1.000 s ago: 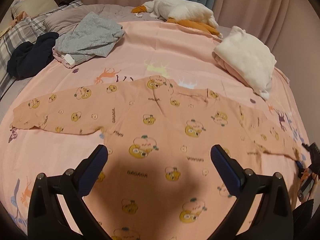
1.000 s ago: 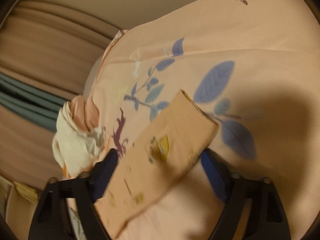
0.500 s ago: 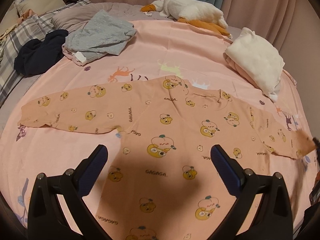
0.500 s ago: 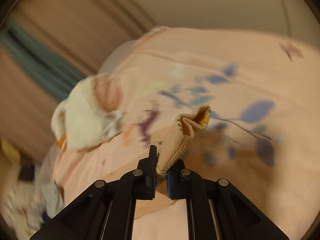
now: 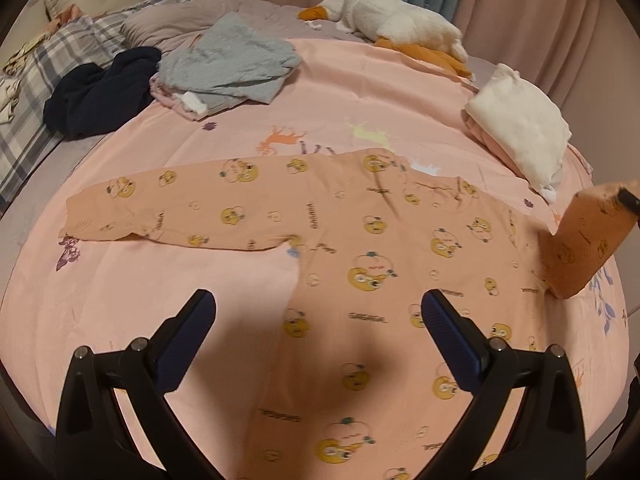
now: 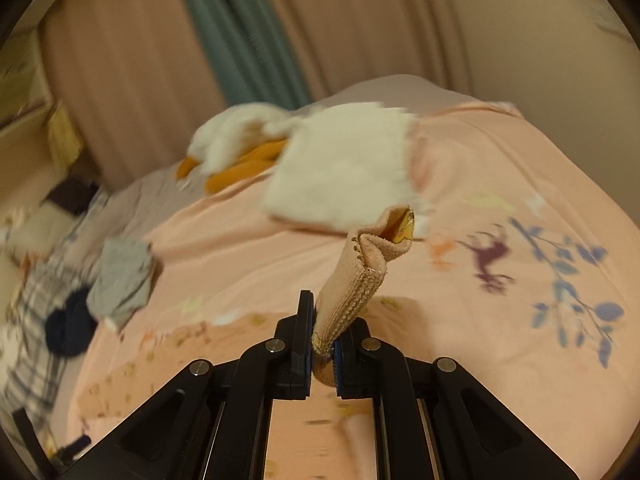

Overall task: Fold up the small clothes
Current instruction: 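Fold the held sleeve across the pajama body and open the right gripper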

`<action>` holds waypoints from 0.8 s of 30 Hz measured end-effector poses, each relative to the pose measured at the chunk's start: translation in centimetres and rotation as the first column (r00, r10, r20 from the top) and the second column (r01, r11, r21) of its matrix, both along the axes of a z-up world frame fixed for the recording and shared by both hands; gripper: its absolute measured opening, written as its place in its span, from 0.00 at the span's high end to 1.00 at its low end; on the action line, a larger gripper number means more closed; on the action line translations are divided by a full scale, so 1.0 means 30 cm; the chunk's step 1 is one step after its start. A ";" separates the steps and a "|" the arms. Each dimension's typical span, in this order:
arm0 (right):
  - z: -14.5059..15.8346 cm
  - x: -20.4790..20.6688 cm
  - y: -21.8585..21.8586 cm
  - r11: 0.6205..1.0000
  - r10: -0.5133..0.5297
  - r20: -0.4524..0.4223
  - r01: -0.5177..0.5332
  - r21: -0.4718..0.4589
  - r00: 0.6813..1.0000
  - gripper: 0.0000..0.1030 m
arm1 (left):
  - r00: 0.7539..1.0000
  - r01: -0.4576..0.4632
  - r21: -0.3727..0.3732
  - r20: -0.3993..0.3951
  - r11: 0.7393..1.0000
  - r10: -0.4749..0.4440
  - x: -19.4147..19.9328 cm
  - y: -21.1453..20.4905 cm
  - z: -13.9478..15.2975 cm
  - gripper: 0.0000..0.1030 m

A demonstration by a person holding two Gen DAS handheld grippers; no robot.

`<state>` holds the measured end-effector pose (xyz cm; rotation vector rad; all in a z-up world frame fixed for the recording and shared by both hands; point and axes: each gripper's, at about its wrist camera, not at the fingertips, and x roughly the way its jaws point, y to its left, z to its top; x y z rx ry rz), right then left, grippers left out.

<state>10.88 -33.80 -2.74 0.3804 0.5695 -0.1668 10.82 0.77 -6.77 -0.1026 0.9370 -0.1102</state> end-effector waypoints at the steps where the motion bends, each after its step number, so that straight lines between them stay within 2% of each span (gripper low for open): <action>1: 0.000 0.016 0.039 1.000 0.017 -0.002 -0.018 -0.019 1.000 0.90 | 1.000 -0.011 0.000 -0.002 1.000 0.011 0.003 0.020 -0.003 0.00; 8: -0.059 0.176 0.361 0.977 0.135 -0.065 -0.144 -0.156 0.989 0.90 | 0.998 -0.070 0.001 -0.010 0.998 0.070 0.021 0.152 -0.022 0.00; 15: -0.168 0.262 0.680 0.919 0.260 -0.150 -0.292 -0.265 0.954 0.90 | 0.991 -0.131 -0.015 -0.021 0.991 0.130 0.032 0.260 -0.040 0.00; 20: -0.266 0.292 0.813 0.873 0.310 -0.231 -0.372 -0.316 0.922 0.90 | 0.988 -0.154 -0.019 -0.033 0.988 0.154 0.031 0.298 -0.050 0.00; 24: -0.312 0.299 0.844 0.859 0.323 -0.274 -0.402 -0.318 0.906 0.90 | 0.987 -0.156 -0.021 -0.035 0.988 0.155 0.026 0.308 -0.052 0.00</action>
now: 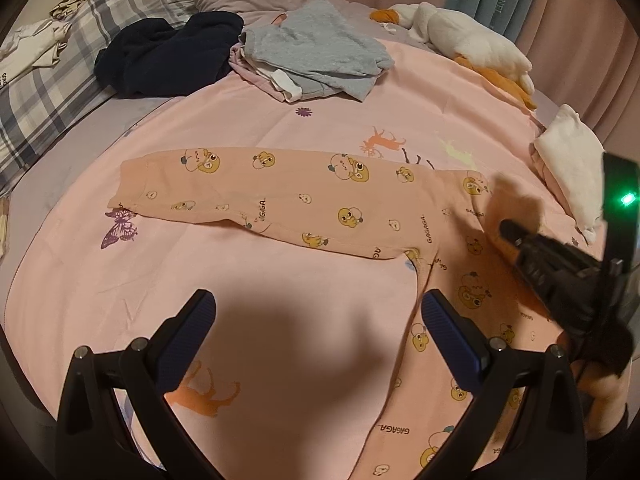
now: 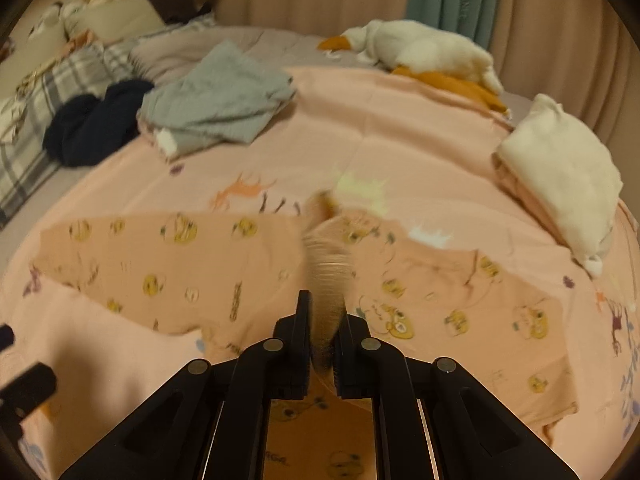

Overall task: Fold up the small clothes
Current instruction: 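Fold the held sleeve across the pajama body and open the right gripper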

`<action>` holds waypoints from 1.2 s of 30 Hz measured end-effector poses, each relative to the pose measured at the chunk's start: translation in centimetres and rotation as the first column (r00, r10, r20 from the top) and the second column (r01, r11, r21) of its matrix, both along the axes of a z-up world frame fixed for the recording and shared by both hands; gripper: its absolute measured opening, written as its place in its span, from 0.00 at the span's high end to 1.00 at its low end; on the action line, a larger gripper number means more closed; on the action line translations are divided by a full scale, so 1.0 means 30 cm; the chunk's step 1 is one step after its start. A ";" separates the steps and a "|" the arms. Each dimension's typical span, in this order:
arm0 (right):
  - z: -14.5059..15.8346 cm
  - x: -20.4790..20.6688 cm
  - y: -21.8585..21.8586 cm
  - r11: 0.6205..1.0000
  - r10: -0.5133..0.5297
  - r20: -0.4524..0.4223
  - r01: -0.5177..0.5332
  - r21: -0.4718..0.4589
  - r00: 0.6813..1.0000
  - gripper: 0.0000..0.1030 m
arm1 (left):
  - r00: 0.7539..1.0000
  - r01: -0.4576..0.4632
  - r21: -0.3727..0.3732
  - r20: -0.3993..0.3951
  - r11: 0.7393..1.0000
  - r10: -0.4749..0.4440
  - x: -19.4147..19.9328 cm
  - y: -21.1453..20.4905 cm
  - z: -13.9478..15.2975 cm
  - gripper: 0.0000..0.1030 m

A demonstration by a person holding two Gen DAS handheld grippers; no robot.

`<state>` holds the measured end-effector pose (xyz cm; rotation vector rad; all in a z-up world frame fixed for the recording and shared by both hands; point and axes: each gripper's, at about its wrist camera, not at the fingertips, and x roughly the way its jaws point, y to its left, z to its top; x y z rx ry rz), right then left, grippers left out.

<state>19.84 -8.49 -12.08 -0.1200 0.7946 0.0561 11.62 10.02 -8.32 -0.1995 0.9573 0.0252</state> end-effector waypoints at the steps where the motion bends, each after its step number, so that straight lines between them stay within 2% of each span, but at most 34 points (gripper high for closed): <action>1: -0.008 0.000 0.003 1.000 0.005 -0.009 -0.005 0.001 1.000 0.90 | 1.000 0.001 -0.001 0.000 1.000 -0.001 0.000 0.000 0.000 0.00; 6: -0.020 -0.015 0.030 1.000 0.025 -0.027 -0.025 0.016 0.999 0.90 | 1.000 0.003 -0.008 0.002 1.000 -0.003 -0.002 -0.002 0.000 0.00; 9: -0.012 -0.034 0.030 0.997 0.055 -0.033 -0.053 0.058 0.998 0.83 | 1.000 0.008 -0.011 0.002 1.000 -0.008 -0.001 -0.012 0.002 0.00; 11: 0.008 -0.059 0.026 0.987 0.101 -0.022 -0.097 0.126 0.995 0.63 | 1.000 0.012 -0.010 0.002 1.000 -0.012 -0.001 -0.019 0.002 0.00; 13: 0.029 -0.089 0.021 0.975 0.141 0.005 -0.140 0.175 0.990 0.53 | 1.000 0.016 -0.009 0.003 1.000 -0.016 -0.001 -0.029 0.005 0.00; 15: 0.058 -0.130 0.002 0.963 0.173 0.042 -0.178 0.204 0.984 0.53 | 1.000 0.021 -0.010 0.008 1.000 -0.020 0.001 -0.038 0.009 0.00; 17: 0.075 -0.162 -0.060 0.948 0.162 0.063 -0.174 0.268 0.985 0.53 | 1.000 0.027 -0.013 0.015 1.000 -0.027 0.006 -0.052 0.014 0.00; 20: 0.055 -0.167 -0.190 0.936 0.085 0.031 -0.091 0.341 0.996 0.53 | 0.998 0.058 -0.036 0.037 0.998 -0.057 0.026 -0.089 0.020 0.01; 21: 0.045 -0.165 -0.225 0.940 0.053 0.023 -0.058 0.335 0.998 0.54 | 0.997 0.072 -0.042 0.038 0.996 -0.071 0.037 -0.109 0.020 0.01; 22: 0.031 -0.161 -0.260 0.946 0.017 0.015 -0.021 0.323 1.000 0.60 | 0.995 0.088 -0.050 0.040 0.995 -0.086 0.048 -0.128 0.020 0.03; 23: 0.011 -0.158 -0.298 0.949 -0.016 -0.002 0.016 0.316 1.000 0.69 | 0.993 0.115 -0.061 0.044 0.991 -0.112 0.064 -0.160 0.017 0.06; 24: -0.009 -0.155 -0.335 0.949 -0.042 -0.018 0.045 0.312 0.999 0.72 | 0.990 0.133 -0.066 0.046 0.989 -0.130 0.076 -0.182 0.015 0.09; 26: -0.037 -0.157 -0.374 0.954 -0.076 -0.025 0.080 0.288 0.997 0.75 | 0.983 0.184 -0.091 0.048 0.979 -0.180 0.102 -0.240 0.003 0.23; 29: -0.075 -0.157 -0.409 0.960 -0.113 -0.036 0.119 0.254 0.993 0.77 | 0.966 0.260 -0.169 0.039 0.951 -0.257 0.147 -0.323 -0.031 0.44; 32: -0.093 -0.153 -0.420 0.960 -0.124 -0.033 0.128 0.247 0.992 0.77 | 0.951 0.305 -0.212 0.013 0.928 -0.310 0.188 -0.409 -0.085 0.53; 36: -0.115 -0.128 -0.421 0.964 -0.136 -0.039 0.142 0.223 0.990 0.77 | 0.944 0.320 -0.187 -0.020 0.929 -0.329 0.208 -0.477 -0.151 0.57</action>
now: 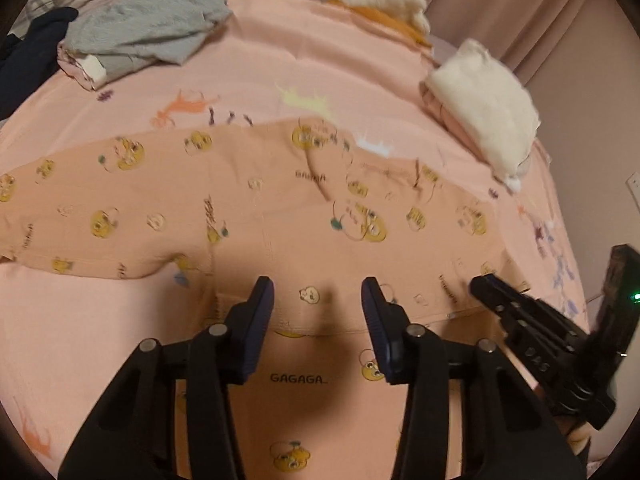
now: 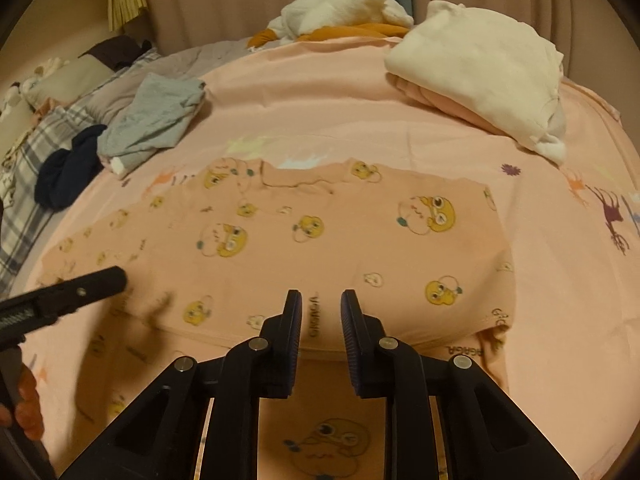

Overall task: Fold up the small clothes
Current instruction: 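Grasp the other sleeve cuff with the left gripper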

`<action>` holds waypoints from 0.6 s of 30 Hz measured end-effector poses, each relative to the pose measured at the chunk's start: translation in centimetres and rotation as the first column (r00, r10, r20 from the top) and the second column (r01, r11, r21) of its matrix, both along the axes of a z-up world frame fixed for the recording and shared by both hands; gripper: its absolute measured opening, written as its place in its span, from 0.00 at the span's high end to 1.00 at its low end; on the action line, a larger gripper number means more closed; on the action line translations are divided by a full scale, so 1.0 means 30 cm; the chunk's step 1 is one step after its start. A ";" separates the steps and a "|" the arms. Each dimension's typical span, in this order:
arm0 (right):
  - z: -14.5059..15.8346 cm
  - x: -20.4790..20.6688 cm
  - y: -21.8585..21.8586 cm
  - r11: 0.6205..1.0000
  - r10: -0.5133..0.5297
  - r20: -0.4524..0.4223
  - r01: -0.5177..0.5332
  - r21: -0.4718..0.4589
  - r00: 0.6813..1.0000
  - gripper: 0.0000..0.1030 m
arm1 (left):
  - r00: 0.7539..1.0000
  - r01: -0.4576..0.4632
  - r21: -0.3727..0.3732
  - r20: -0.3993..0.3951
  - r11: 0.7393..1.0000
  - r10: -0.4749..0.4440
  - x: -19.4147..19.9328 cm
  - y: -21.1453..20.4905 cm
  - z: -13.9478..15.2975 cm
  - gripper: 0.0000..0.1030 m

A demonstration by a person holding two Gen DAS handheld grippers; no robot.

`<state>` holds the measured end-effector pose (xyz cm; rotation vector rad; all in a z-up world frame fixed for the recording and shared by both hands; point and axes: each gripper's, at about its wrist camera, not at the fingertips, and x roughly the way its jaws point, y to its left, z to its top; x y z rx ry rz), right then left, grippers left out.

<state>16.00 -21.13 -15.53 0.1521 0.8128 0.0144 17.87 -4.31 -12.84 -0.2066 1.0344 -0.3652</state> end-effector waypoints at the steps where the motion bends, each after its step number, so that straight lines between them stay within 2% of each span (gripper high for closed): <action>1: -0.004 -0.001 -0.005 1.000 0.001 -0.001 -0.001 -0.006 1.000 0.77 | 1.000 -0.005 0.016 -0.011 1.000 0.006 0.007 -0.004 -0.020 0.57; 5: -0.001 -0.043 -0.025 1.000 0.006 0.013 -0.006 -0.029 1.000 0.77 | 0.998 -0.032 0.047 -0.054 0.998 0.034 0.027 0.018 -0.086 0.57; 7: 0.006 -0.054 -0.024 0.999 0.008 0.021 -0.007 -0.036 1.000 0.77 | 0.998 -0.037 0.043 -0.050 0.998 0.039 0.026 0.027 -0.088 0.60; 10: 0.023 -0.066 -0.014 0.999 0.012 0.031 -0.010 -0.048 0.999 0.77 | 0.998 -0.045 0.027 -0.050 0.999 0.047 0.022 0.044 -0.071 0.57; 12: 0.039 -0.077 -0.001 0.998 0.019 0.041 -0.017 -0.053 0.999 0.77 | 0.997 -0.060 0.003 -0.043 0.998 0.060 0.015 0.064 -0.050 0.47; 14: 0.056 -0.088 0.012 0.998 0.025 0.049 -0.022 -0.055 0.998 0.77 | 0.995 -0.093 -0.005 -0.024 0.996 0.093 0.000 0.098 -0.027 0.30; 18: 0.076 -0.101 0.042 0.998 0.034 0.051 -0.031 -0.058 0.998 0.75 | 0.988 -0.155 -0.027 -0.012 0.988 0.154 -0.021 0.185 0.004 0.24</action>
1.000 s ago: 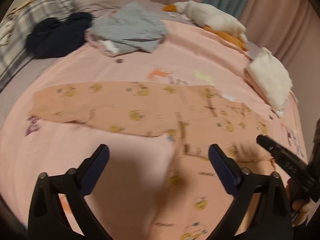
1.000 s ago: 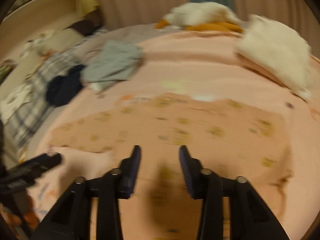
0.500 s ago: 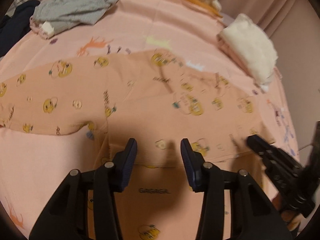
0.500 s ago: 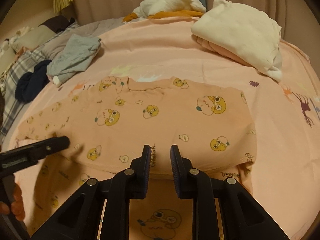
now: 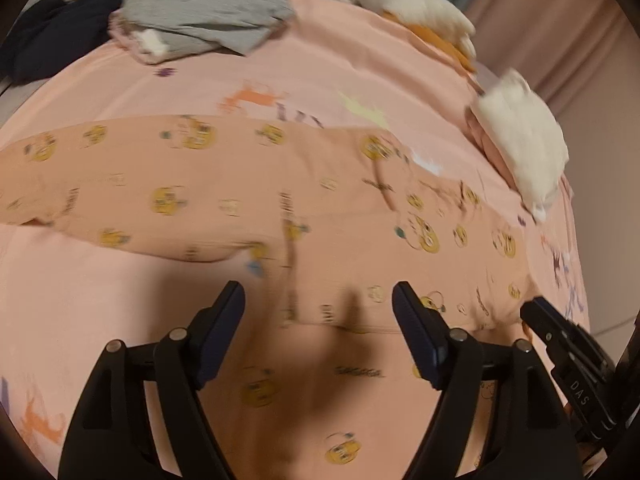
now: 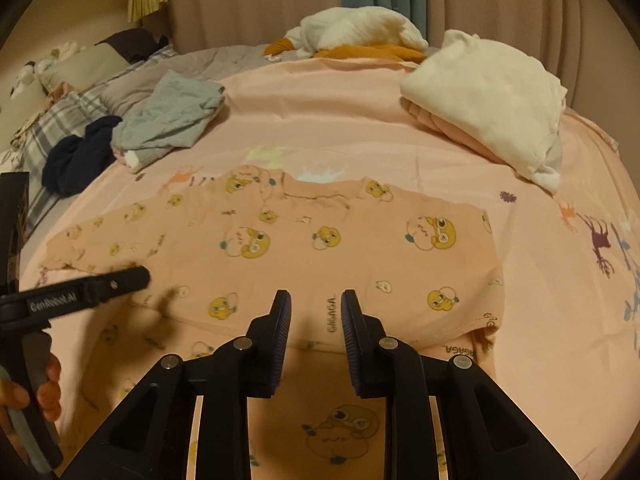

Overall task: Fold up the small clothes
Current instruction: 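Grasp the other sleeve cuff with the left gripper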

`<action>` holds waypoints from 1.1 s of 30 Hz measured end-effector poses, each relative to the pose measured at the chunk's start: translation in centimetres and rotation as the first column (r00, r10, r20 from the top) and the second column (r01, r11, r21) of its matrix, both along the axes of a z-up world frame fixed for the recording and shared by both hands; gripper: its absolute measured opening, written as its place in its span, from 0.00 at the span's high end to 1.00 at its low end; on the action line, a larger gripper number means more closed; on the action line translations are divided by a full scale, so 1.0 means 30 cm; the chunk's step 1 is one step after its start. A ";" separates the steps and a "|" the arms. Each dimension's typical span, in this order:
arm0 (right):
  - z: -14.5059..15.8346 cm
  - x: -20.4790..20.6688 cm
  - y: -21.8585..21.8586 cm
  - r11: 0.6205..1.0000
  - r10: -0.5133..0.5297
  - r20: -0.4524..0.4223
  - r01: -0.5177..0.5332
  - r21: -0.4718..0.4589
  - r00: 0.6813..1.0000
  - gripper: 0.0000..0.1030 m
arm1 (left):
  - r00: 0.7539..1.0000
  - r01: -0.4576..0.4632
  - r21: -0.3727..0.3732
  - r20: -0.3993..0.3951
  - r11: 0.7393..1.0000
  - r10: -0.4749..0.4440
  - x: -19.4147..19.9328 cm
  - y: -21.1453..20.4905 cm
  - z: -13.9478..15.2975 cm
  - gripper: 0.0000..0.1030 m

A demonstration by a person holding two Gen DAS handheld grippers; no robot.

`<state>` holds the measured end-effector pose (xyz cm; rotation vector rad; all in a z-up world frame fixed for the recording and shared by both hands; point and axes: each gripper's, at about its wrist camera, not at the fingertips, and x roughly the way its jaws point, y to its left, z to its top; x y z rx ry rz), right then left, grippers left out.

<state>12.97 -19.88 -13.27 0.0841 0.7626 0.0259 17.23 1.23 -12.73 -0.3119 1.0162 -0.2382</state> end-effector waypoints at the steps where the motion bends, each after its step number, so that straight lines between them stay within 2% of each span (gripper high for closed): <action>1: 0.002 -0.003 0.005 1.000 0.000 -0.001 0.000 0.000 1.000 0.73 | 1.000 -0.023 -0.007 0.001 1.000 0.023 -0.005 0.032 0.006 0.22; 5: 0.009 -0.020 0.025 0.999 0.011 -0.006 -0.011 0.036 1.000 0.58 | 0.992 -0.129 -0.018 0.005 0.992 0.129 -0.028 0.180 0.020 0.16; 8: 0.013 -0.034 0.040 0.997 0.020 -0.005 -0.019 0.069 1.000 0.51 | 0.974 -0.226 -0.043 -0.011 0.973 0.226 -0.044 0.322 0.017 0.15; 13: 0.013 -0.047 0.074 0.995 0.033 -0.012 -0.032 0.092 0.999 0.50 | 0.917 -0.399 -0.108 -0.058 0.911 0.395 -0.081 0.560 -0.020 0.16; 18: 0.006 -0.043 0.113 0.994 0.052 -0.023 -0.050 0.094 0.998 0.50 | 0.868 -0.496 -0.183 -0.083 0.849 0.490 -0.066 0.710 -0.062 0.17; 24: -0.001 -0.030 0.159 0.994 0.074 -0.033 -0.071 0.078 0.997 0.50 | 0.823 -0.555 -0.305 -0.071 0.774 0.563 -0.010 0.834 -0.091 0.17; 28: -0.008 -0.016 0.183 0.994 0.082 -0.042 -0.078 0.071 0.996 0.50 | 0.799 -0.579 -0.334 -0.053 0.744 0.599 0.038 0.879 -0.100 0.17; 30: -0.011 -0.011 0.192 0.995 0.083 -0.045 -0.079 0.068 0.996 0.50 | 0.789 -0.592 -0.331 -0.049 0.735 0.613 0.053 0.896 -0.100 0.20; 33: -0.013 -0.006 0.204 0.995 0.084 -0.050 -0.081 0.054 0.995 0.50 | 0.784 -0.606 -0.272 -0.047 0.748 0.619 0.081 0.904 -0.094 0.44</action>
